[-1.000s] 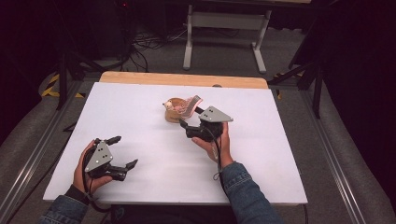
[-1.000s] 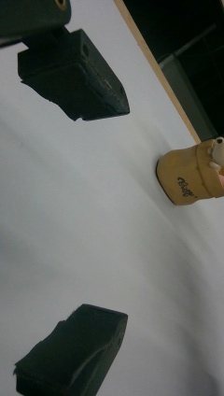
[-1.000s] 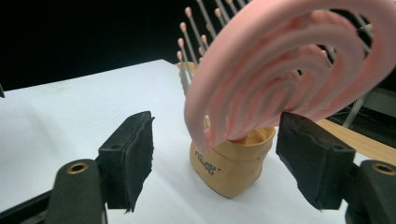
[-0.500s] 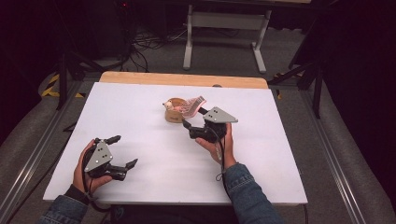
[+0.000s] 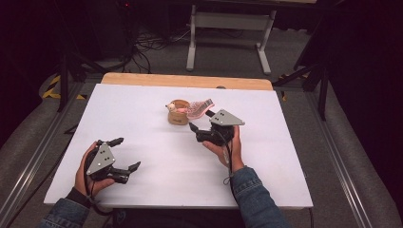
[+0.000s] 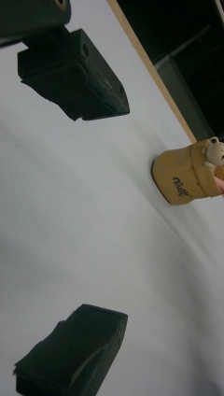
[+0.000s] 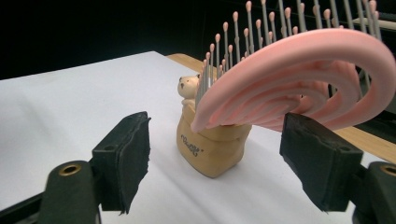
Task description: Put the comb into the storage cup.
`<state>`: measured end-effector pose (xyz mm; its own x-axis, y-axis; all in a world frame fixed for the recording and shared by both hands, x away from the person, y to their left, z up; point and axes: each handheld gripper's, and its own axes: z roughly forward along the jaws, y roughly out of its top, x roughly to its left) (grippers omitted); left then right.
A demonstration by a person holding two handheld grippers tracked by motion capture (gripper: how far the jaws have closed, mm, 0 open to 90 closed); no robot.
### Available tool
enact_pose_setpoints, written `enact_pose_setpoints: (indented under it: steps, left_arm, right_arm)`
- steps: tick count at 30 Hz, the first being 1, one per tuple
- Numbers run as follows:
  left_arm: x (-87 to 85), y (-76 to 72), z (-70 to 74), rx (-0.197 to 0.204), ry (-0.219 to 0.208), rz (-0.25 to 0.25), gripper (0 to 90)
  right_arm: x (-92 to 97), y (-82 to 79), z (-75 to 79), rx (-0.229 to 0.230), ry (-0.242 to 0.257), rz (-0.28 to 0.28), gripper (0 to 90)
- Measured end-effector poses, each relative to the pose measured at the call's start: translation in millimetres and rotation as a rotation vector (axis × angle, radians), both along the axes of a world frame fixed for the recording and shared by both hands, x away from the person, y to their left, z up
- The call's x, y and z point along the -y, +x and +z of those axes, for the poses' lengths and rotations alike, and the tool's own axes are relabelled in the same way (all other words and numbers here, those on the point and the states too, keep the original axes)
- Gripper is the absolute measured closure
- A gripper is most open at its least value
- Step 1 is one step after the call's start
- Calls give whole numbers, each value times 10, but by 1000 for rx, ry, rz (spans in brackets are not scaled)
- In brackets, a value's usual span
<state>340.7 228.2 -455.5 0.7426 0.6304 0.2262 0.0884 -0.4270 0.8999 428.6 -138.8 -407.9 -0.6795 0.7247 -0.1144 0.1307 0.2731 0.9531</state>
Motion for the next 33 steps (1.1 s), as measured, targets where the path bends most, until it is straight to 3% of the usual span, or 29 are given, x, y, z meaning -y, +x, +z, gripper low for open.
enact_pose_setpoints:
  steps: [14, 33]
  left_arm:
    - [5, 1, 0, 0, -1, -3, 46]
    - [9, 1, -1, -3, 1, -2, 46]
  right_arm:
    - [51, -44, -31, -8, -23, 5, 252]
    - [180, -160, 73, 38, -34, -9, 251]
